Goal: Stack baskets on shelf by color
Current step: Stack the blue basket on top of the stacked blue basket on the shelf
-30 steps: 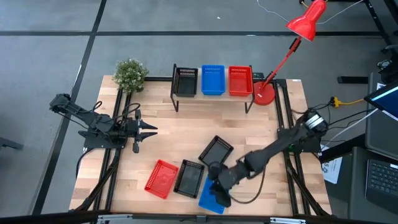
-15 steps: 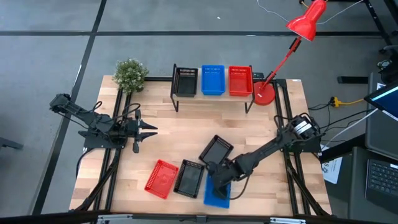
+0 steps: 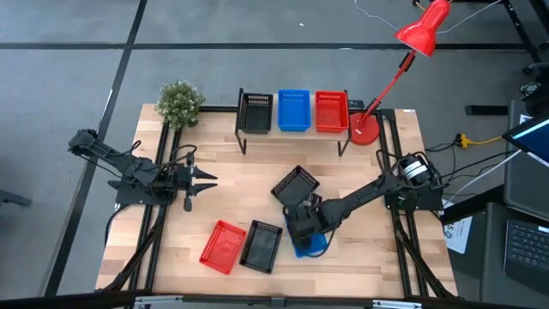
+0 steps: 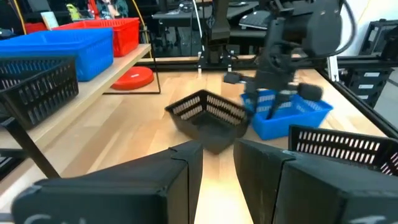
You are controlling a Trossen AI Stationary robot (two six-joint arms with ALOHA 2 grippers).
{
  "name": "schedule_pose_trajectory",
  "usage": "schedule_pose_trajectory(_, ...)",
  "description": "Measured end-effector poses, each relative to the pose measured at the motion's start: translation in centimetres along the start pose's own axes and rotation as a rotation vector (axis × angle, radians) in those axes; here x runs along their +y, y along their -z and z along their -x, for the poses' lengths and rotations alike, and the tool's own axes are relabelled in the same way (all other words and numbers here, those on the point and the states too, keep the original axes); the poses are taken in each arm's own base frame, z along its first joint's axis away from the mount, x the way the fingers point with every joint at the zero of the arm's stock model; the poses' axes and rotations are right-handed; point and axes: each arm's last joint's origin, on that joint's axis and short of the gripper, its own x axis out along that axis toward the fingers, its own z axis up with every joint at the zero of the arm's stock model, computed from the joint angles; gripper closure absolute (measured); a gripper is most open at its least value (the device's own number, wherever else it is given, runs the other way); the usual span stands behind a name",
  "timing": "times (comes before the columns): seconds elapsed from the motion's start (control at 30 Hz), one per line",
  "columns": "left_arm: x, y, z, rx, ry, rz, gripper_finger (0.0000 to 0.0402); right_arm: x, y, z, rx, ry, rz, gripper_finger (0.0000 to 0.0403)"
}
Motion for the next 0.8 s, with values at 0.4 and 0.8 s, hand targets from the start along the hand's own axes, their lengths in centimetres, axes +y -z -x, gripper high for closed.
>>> schedule_pose_trajectory(0.4, 0.0, 0.0, 0.0, -0.002, 0.000, 0.011, 0.0318, -1.0, -2.6, 8.2, -0.073, -0.121, 0.031, 0.0298)
schedule_pose_trajectory(0.8, 0.0, 0.0, 0.0, -0.003, 0.000, 0.037, 0.0318, 5.5, 2.1, 14.4, -0.150, -0.276, 0.241, 0.0298)
